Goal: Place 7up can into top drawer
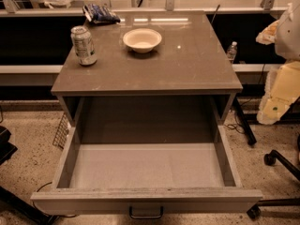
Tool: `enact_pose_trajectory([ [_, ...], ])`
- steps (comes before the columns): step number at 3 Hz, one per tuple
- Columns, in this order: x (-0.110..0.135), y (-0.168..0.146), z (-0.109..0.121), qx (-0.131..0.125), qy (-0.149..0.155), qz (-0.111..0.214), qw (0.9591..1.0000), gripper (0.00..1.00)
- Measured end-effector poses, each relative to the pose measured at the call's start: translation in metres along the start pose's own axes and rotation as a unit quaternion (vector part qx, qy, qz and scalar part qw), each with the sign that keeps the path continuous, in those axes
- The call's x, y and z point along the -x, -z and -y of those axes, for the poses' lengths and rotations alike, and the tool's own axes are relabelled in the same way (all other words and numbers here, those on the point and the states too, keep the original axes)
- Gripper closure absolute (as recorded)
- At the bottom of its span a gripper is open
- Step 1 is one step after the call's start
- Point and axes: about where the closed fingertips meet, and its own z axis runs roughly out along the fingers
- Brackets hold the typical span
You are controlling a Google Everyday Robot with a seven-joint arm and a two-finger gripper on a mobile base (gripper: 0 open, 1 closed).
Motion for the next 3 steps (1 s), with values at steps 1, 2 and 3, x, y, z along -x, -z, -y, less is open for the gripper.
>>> enact_pose_trajectory([
  [1,0.000,0.000,0.000,0.000,0.000,0.000,1.0000,0.00],
  [2,0.003,0.003,0.003,-0.010,0.001,0.006,0.9999,0.00],
  [3,0.037,0.005,0.030,-0.046,0.023,0.043,0.9977,0.00],
])
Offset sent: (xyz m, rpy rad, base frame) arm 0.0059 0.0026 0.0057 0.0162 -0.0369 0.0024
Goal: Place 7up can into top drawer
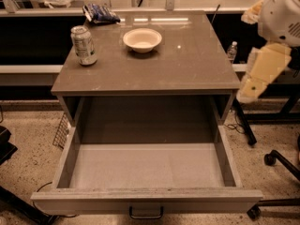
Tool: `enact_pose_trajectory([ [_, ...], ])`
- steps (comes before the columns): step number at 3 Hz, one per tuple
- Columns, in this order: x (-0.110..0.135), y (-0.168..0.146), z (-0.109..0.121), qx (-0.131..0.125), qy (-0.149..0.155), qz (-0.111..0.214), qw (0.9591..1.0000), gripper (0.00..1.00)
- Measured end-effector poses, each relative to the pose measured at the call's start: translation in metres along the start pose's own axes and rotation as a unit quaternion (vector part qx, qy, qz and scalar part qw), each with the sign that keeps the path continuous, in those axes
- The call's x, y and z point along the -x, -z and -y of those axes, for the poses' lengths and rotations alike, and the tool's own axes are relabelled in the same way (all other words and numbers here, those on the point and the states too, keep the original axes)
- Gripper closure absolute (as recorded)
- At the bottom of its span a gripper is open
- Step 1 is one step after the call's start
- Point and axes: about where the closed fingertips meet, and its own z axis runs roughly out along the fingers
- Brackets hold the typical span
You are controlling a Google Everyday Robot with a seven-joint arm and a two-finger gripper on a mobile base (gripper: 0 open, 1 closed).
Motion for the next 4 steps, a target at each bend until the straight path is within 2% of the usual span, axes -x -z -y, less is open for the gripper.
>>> enact_pose_trajectory([
  [1,0.048,-0.007,0.045,-0.037,0.010,0.078,0.9962,0.00],
  [2,0.088,-0.019,0.081,-0.058,-0.004,0.178,0.9824,0.00],
  [3,0.126,-0.035,0.100,-0.064,-0.033,0.304,0.9500,0.00],
  [4,0.156,-0.022,0.104,-0.065,-0.052,0.367,0.9263,0.00],
])
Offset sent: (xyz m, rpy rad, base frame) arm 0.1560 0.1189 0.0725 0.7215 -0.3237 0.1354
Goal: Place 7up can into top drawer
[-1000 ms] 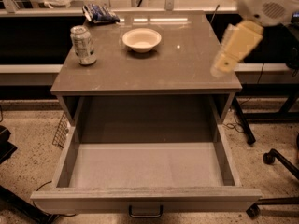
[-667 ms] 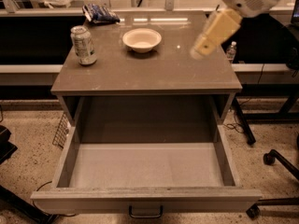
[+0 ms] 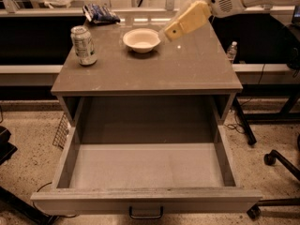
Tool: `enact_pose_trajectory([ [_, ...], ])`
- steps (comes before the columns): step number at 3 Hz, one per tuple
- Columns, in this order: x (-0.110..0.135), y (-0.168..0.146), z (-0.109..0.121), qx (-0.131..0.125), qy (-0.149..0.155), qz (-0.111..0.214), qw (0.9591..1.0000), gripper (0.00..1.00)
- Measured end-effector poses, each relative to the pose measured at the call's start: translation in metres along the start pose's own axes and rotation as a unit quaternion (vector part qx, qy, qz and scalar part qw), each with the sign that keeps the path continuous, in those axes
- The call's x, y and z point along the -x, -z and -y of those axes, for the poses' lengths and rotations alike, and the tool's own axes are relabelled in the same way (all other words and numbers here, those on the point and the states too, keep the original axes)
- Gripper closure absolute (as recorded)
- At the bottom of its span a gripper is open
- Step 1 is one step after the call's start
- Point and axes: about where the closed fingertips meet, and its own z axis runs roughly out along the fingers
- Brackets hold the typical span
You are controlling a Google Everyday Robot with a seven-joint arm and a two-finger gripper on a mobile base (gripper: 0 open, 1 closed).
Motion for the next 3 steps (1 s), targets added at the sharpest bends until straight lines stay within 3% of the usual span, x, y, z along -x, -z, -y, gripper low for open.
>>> enact_pose_trajectory([
  [2,-0.003,-0.028,0.012,-0.022,-0.019,0.025,0.9993,0.00],
  [3,-0.017,-0.079,0.028,-0.049,-0.053,0.051,0.9961,0.00],
])
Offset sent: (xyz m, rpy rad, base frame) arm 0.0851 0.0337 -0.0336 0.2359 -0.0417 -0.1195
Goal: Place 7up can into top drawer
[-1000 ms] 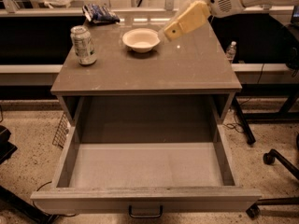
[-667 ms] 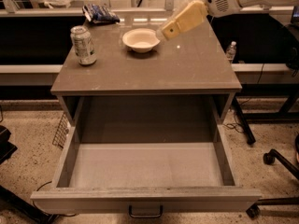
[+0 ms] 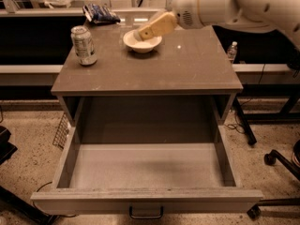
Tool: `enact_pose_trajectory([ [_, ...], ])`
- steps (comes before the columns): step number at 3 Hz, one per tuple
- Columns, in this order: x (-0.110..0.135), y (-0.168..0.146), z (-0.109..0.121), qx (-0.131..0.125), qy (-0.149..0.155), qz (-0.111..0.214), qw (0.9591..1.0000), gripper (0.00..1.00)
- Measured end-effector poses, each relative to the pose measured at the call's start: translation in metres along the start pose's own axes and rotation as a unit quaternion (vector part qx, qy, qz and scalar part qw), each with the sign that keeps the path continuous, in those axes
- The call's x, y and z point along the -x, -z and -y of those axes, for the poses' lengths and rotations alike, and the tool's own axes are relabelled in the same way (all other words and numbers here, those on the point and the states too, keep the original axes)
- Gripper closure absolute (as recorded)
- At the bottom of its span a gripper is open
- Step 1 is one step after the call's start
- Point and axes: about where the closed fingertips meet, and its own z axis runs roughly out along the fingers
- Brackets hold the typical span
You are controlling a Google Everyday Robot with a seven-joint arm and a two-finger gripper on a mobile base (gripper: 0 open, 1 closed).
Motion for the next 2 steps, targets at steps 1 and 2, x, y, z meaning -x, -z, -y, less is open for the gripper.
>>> enact_pose_trajectory([
  [1,-0.015,-0.052,0.021,-0.039,-0.026,0.024,0.9986,0.00],
  [2,-0.020,-0.092,0.029,-0.055,-0.052,0.058,0.9954,0.00],
])
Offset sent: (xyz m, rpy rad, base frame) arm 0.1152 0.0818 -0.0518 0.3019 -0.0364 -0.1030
